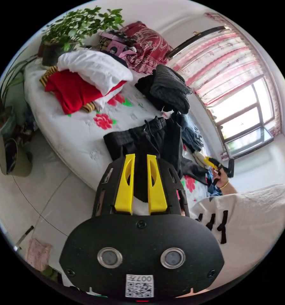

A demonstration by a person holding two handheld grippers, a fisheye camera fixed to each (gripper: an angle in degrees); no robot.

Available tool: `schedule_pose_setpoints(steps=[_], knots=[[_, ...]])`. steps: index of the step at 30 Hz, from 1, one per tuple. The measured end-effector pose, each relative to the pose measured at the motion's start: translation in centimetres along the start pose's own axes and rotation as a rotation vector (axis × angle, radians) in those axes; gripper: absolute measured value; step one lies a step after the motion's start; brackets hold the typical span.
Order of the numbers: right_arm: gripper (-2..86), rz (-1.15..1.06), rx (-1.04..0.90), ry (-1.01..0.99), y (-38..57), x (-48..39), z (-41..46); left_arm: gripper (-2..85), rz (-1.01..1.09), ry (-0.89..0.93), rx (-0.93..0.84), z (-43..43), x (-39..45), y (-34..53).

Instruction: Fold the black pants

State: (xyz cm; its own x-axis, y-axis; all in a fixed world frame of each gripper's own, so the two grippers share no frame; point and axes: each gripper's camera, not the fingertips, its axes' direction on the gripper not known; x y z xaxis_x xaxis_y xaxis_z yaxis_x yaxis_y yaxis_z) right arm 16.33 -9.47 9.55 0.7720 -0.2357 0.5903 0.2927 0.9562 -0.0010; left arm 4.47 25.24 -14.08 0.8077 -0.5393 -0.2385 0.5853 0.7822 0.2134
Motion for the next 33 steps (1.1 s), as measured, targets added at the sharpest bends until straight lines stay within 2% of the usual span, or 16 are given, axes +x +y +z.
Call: schedule_pose_setpoints(steps=[3,7,12,13,14,16,18,22,24,26,30,33], knots=[[12.4,-0.006,0.013,-0.076,-6.4,-2.1,2.9,6.5,0.093,-0.055,-0.038,3.1,1.5,-3.3],[12.9,0.016,-0.045,-0.053,-13.3,-3.2,7.4,8.1,0.216,-0.088,-0.151,9.4,3.8,-7.7],[6.7,0.045,-0.330,-0.009,-18.0,-0.9,14.3,8.0,0.335,-0.190,-0.415,18.2,6.6,-10.8],[5.7,0.046,-0.312,-0.002,-18.1,-0.6,13.8,7.2,0.374,-0.267,-0.458,19.7,7.3,-11.0],[3.7,0.039,-0.220,-0.012,-18.0,-0.1,11.2,5.9,0.468,-0.311,-0.470,20.2,8.4,-11.0],[2.0,-0.005,-0.007,-0.081,-16.8,0.4,4.6,4.4,0.525,-0.363,-0.479,20.6,9.3,-10.8],[1.0,-0.038,0.287,-0.113,-11.6,1.4,-6.3,3.3,0.526,-0.410,-0.450,20.5,9.6,-10.6],[0.8,0.113,0.481,-0.063,1.3,6.3,-18.2,1.4,0.484,-0.528,-0.398,19.9,9.8,-9.6],[1.5,0.405,0.467,-0.019,11.2,11.1,-20.9,0.9,0.509,-0.562,-0.379,19.9,10.2,-8.9],[2.4,0.588,0.393,0.032,17.5,13.0,-20.9,0.4,0.560,-0.610,-0.385,20.0,11.0,-7.9],[4.8,0.764,0.218,0.209,25.4,12.5,-18.2,0.0,0.567,-0.658,-0.390,19.8,11.5,-6.8],[6.0,0.841,0.288,0.195,27.4,12.7,-18.0,-0.2,0.522,-0.665,-0.385,19.4,11.4,-6.4]])
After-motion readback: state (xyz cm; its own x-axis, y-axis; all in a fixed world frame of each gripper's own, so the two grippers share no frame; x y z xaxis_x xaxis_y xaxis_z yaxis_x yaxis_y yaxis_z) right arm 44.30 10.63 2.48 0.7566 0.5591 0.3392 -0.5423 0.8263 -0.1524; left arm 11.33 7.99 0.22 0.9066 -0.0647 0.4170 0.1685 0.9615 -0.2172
